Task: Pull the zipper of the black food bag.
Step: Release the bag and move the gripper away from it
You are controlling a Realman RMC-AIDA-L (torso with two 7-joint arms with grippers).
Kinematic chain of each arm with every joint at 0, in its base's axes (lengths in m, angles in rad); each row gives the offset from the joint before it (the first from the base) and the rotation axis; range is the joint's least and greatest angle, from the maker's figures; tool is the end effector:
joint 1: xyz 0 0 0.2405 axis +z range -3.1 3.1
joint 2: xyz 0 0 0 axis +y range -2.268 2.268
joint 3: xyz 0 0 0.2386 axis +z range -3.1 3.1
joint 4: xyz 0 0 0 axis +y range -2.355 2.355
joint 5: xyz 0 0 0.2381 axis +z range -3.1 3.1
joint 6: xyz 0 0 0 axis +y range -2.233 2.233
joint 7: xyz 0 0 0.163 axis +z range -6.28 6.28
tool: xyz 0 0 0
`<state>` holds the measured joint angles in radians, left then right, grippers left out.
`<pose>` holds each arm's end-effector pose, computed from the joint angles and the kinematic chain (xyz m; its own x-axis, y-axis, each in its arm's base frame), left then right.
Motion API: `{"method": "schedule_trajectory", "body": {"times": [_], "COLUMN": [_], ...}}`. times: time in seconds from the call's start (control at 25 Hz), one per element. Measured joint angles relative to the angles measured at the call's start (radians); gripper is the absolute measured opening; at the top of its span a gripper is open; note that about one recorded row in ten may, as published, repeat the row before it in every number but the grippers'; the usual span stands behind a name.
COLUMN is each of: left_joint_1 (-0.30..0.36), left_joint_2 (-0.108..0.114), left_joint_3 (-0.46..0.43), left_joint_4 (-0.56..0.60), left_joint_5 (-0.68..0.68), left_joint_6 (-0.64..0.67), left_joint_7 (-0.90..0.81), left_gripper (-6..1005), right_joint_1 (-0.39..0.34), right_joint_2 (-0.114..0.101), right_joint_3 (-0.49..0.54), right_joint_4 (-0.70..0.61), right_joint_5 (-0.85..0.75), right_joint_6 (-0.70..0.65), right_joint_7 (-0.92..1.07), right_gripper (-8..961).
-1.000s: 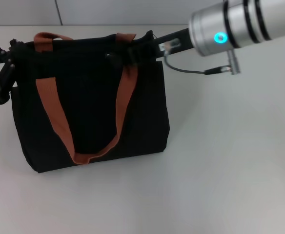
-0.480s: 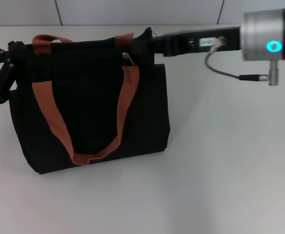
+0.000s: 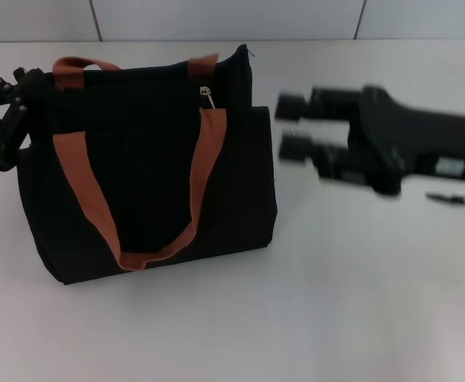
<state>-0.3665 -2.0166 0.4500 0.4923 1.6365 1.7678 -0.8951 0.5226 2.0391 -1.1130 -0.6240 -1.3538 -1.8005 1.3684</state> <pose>-0.2971 0.3090 0.0662 0.6498 -0.1299 0.7489 0.4137 -0.7660 -0.4919 0.1667 0.3254 0.0014 0.5843 -0.2101 -0.7839 -0.1807 -0.9753 0.1267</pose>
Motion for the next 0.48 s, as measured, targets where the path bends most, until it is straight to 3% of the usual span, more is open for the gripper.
{"method": "schedule_trajectory", "body": {"times": [0.12,0.2,0.48], "left_joint_1": [0.000,0.000,0.006], "left_joint_2": [0.003,0.004,0.006], "left_joint_3": [-0.001,-0.002,-0.002], "left_joint_4": [-0.001,-0.002,-0.002], "left_joint_5": [0.006,0.007,0.007], "left_joint_6": [-0.003,-0.010,-0.051], "left_joint_7": [0.000,0.000,-0.013], "left_gripper": [64,65,67], "right_joint_1": [-0.016,-0.036,-0.047], "right_joint_2": [-0.003,0.007,0.036], "right_joint_3": [0.001,0.001,-0.006], "right_joint_4": [0.089,0.125,0.258], "right_joint_5": [-0.081,-0.142,-0.253], "right_joint_6": [-0.042,-0.030,0.118], "right_joint_7": [-0.190,-0.292,-0.468], "right_gripper": [448,528,718]}}
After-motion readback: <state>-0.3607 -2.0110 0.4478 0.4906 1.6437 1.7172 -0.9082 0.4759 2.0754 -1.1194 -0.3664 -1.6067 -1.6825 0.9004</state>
